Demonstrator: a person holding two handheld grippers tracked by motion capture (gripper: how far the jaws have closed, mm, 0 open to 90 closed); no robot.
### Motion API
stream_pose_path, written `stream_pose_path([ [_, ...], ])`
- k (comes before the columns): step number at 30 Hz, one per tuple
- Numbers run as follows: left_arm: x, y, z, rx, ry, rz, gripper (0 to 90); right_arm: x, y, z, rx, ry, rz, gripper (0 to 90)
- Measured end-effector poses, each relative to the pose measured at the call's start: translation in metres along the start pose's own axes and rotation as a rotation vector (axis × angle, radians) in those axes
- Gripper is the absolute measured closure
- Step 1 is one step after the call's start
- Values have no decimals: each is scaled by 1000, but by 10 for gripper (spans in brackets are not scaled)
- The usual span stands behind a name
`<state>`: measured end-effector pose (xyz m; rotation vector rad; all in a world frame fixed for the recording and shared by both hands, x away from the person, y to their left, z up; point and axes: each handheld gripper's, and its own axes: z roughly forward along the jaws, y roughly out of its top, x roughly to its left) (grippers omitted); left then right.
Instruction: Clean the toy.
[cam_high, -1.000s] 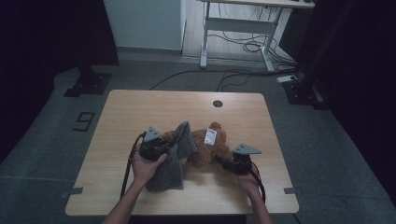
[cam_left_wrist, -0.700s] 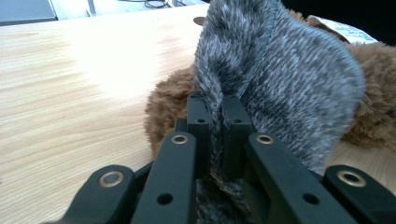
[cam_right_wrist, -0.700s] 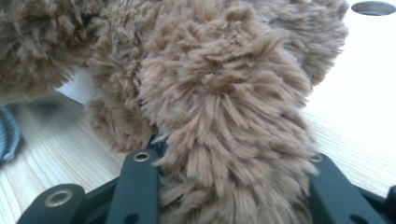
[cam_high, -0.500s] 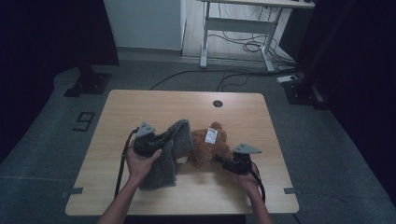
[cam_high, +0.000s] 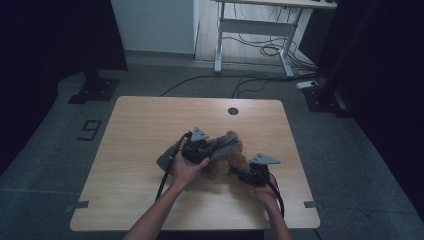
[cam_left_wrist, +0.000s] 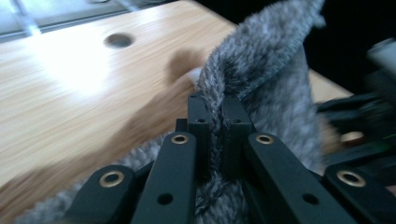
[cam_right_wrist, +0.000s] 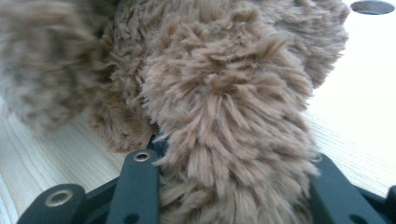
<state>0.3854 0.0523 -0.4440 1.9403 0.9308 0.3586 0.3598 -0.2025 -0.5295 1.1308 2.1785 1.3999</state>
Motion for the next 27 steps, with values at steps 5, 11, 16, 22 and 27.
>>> stream_pose_path([
  [5,39,-21,-27,3,56,-75,847,0,0,0,4,3,8,599],
  [11,65,-44,-63,-13,111,-134,847,0,0,0,4,3,12,599],
  [16,75,-58,-71,15,142,-147,847,0,0,0,2,1,13,599],
  [22,67,-31,-75,-9,126,-119,844,-2,-1,1,-4,8,28,598],
  [27,30,19,-61,-39,57,-23,844,-1,-1,1,-7,9,31,599],
])
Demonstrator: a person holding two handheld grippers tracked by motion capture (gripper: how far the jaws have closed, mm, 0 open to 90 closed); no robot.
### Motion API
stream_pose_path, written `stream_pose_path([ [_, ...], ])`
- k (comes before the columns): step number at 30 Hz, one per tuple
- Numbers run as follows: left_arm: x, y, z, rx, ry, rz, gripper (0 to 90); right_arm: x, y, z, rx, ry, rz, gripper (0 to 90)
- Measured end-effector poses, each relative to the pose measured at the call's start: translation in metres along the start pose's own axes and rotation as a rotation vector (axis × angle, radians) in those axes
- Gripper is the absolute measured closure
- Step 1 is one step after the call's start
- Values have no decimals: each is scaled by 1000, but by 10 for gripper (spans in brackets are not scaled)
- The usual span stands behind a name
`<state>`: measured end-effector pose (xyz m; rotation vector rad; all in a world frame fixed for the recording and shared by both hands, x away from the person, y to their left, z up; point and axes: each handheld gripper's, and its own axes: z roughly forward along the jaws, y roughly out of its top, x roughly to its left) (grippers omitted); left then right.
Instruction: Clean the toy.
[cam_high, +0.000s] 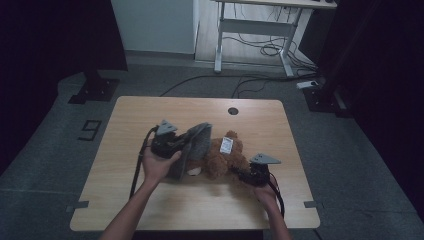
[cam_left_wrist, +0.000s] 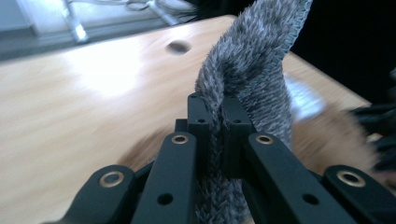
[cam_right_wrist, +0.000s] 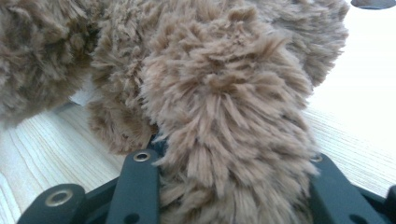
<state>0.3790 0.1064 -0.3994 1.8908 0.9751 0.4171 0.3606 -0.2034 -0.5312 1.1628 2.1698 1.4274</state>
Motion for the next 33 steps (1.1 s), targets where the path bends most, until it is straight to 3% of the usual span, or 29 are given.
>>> stream_pose_path([
  [4,-28,24,29,40,-41,66,844,0,-1,-1,-2,2,2,599],
  [6,-37,30,50,72,-76,69,844,0,-2,-1,-4,5,1,599],
  [8,-45,29,65,97,-116,62,844,0,-2,0,-9,7,2,598],
  [10,-54,24,79,156,-164,69,844,-1,-2,0,-10,7,3,598],
  [13,-66,9,93,221,-179,98,844,-1,-2,0,-8,10,4,598],
  [18,-65,-5,89,206,-204,61,846,-1,-3,0,-3,5,-5,599],
  [24,-79,-22,85,270,-229,127,847,-2,-3,0,-2,13,6,599],
  [26,-83,-26,85,270,-202,163,847,-2,-3,0,-1,13,10,599],
  [30,-78,-23,84,238,-193,134,846,-2,-3,0,-7,13,15,600],
  [33,-66,-18,79,199,-167,98,845,-3,-3,0,-8,16,12,601],
])
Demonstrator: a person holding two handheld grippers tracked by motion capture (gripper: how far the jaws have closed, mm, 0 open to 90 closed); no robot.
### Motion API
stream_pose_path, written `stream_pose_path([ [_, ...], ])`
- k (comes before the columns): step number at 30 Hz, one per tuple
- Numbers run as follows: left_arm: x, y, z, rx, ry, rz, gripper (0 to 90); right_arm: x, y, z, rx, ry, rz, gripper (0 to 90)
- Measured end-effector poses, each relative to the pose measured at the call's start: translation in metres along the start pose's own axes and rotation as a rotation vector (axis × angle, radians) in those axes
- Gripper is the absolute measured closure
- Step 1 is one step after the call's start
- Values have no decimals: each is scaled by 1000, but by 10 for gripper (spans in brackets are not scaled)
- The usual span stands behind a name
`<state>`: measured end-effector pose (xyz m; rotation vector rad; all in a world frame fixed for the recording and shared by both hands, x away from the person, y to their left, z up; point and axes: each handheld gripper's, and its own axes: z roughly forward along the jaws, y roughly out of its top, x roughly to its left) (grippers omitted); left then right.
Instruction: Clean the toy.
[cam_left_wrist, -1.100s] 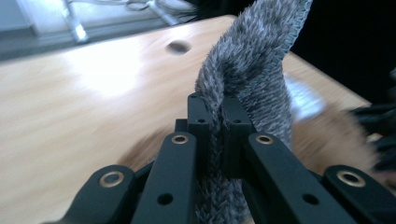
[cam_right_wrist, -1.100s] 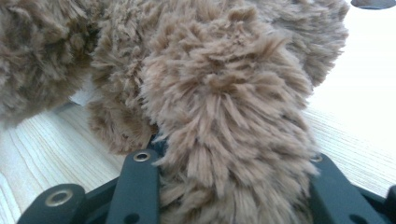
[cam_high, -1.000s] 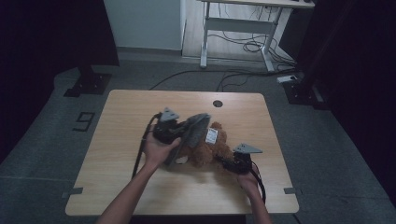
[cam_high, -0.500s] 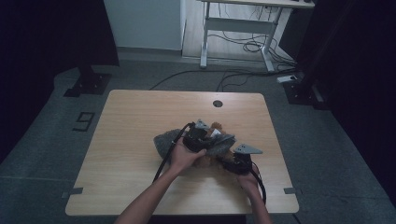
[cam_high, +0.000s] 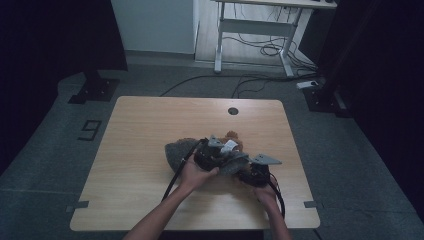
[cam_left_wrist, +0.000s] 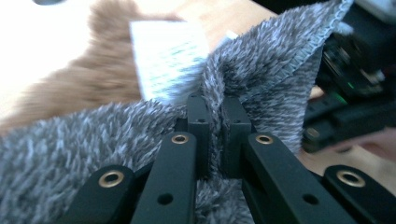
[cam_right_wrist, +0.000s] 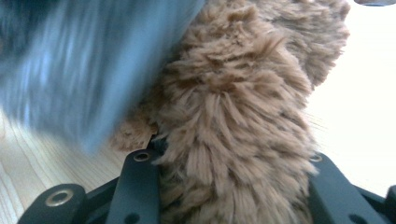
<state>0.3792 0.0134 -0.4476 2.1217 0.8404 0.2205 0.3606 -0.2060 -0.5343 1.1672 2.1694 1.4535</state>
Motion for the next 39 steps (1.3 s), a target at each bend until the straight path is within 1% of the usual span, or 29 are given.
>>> stream_pose_path([
  [2,11,0,-7,-23,22,-30,845,-1,0,0,0,5,0,601],
  [4,24,-2,-17,-41,72,-45,845,-1,0,0,1,10,-2,601],
  [6,38,-6,-27,-60,83,-91,845,-1,0,0,2,11,-7,601],
  [8,49,-13,-38,-66,121,-105,846,-1,0,0,2,12,-8,601],
  [9,55,-17,-42,-64,135,-115,846,-1,0,0,3,13,-1,601],
  [10,61,-22,-47,-68,134,-131,846,-1,0,0,2,15,4,601],
  [12,70,-33,-56,-81,117,-158,846,-2,0,0,3,18,6,601],
  [15,76,-43,-70,-96,136,-163,845,-2,0,0,5,20,5,601],
  [18,78,-46,-78,-97,149,-163,846,-2,0,0,3,19,10,601],
  [21,74,-41,-78,-109,131,-154,846,-2,0,0,3,17,13,601],
  [23,66,-32,-74,-116,116,-130,846,-2,0,1,-2,16,16,601],
  [25,55,-20,-67,-124,79,-111,845,-2,0,1,-2,17,17,601],
  [28,33,3,-52,-129,41,-67,845,-2,0,0,-4,19,19,601],
  [31,14,19,-37,-128,6,-35,845,-3,0,0,-1,24,24,600],
  [32,8,23,-30,-120,-1,-21,845,-3,0,0,-2,24,23,600],
  [33,1,26,-19,-99,-6,-6,845,-3,0,0,-3,26,25,600],
  [35,-6,28,-4,-64,-16,8,845,-4,0,0,-1,27,24,600],
  [38,-13,22,19,-2,-18,26,845,-4,0,0,-2,25,22,600],
  [39,-13,20,23,2,-9,32,845,-4,0,0,0,25,22,600],
])
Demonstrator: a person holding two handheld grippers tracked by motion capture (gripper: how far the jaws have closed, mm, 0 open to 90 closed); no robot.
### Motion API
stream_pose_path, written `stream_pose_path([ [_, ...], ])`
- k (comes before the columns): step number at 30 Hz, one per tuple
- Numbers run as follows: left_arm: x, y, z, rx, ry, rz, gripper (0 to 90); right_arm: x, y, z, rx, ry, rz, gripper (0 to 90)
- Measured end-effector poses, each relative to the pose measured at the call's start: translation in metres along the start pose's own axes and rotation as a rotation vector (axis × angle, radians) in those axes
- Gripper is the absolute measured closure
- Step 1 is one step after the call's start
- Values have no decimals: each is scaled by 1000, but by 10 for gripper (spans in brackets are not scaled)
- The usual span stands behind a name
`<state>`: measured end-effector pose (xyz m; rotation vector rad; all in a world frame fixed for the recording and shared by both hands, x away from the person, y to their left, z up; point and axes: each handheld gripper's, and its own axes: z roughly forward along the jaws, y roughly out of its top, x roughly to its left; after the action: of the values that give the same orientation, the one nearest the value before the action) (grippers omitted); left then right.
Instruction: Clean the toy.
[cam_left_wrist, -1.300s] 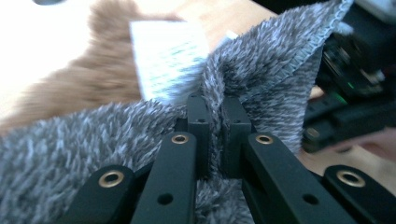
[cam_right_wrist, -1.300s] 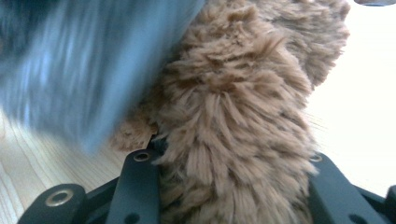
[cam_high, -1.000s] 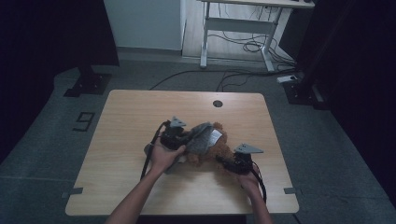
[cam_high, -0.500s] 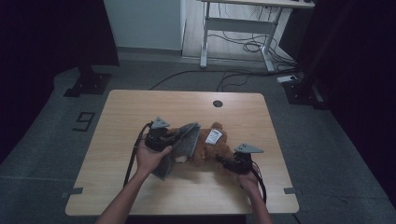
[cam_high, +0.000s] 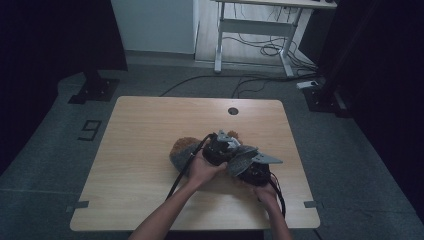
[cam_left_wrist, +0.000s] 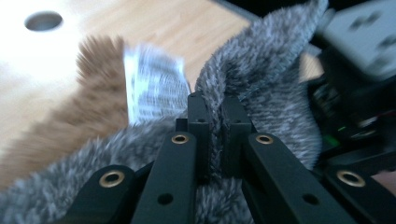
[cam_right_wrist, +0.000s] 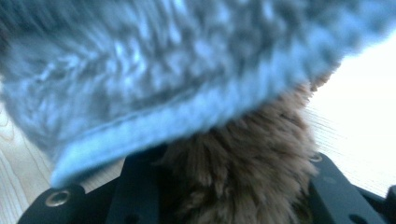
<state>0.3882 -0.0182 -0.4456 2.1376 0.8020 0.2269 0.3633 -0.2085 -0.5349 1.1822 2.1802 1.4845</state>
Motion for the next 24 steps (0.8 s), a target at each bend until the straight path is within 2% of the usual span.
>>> stream_pose_path([
  [1,0,-2,0,-1,12,15,845,0,0,0,4,-2,-1,599],
  [5,5,-6,-11,0,51,29,845,0,0,1,1,-3,-3,598],
  [11,36,-25,-42,-17,124,-32,845,0,0,1,0,-4,1,599],
  [15,55,-37,-67,-16,230,-27,845,1,0,0,2,-8,-1,599],
  [18,76,-54,-84,-36,213,-93,845,0,0,1,-3,-5,3,599],
  [24,97,-76,-104,-78,217,-176,844,1,0,0,1,-5,0,599],
])
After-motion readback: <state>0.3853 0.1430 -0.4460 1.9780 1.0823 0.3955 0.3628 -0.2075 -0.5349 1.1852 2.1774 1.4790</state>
